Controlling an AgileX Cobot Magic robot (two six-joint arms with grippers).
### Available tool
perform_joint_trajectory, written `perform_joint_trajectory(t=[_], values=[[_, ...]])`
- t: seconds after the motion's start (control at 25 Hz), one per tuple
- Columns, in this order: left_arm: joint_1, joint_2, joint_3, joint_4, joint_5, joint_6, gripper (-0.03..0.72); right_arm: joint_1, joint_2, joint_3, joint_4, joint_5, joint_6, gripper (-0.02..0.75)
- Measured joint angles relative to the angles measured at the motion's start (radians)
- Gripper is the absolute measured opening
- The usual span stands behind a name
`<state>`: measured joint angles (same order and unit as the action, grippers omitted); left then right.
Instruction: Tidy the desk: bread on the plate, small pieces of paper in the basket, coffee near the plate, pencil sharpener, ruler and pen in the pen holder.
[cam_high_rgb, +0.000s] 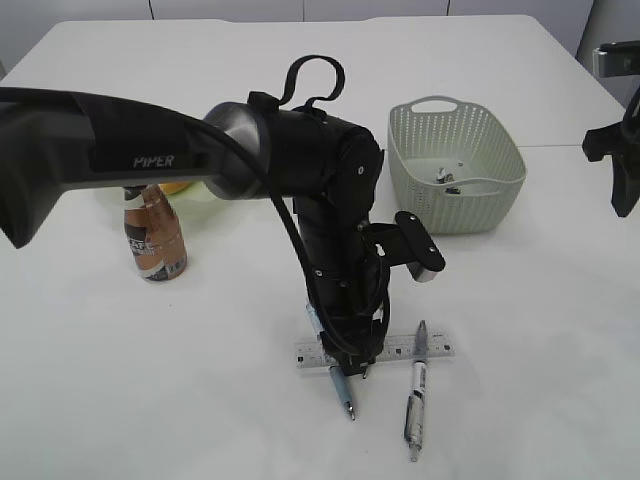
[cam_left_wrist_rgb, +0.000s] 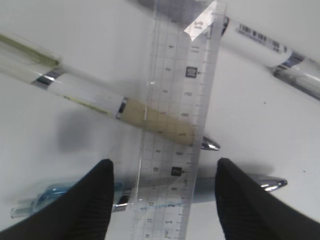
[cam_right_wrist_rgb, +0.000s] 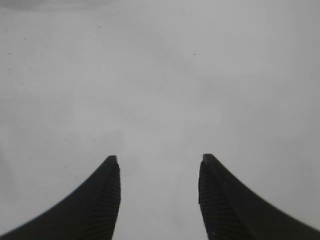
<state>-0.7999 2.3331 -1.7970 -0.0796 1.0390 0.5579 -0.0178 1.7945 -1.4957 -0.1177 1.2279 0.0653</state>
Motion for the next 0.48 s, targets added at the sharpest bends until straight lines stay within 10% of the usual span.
perform_joint_trajectory(t=[0.48], values=[[0.0,0.021,0.0,-0.003,-0.014,0.0,0.466,0.0,0.0,0.0,-0.002,0.0,0.0,0.402]])
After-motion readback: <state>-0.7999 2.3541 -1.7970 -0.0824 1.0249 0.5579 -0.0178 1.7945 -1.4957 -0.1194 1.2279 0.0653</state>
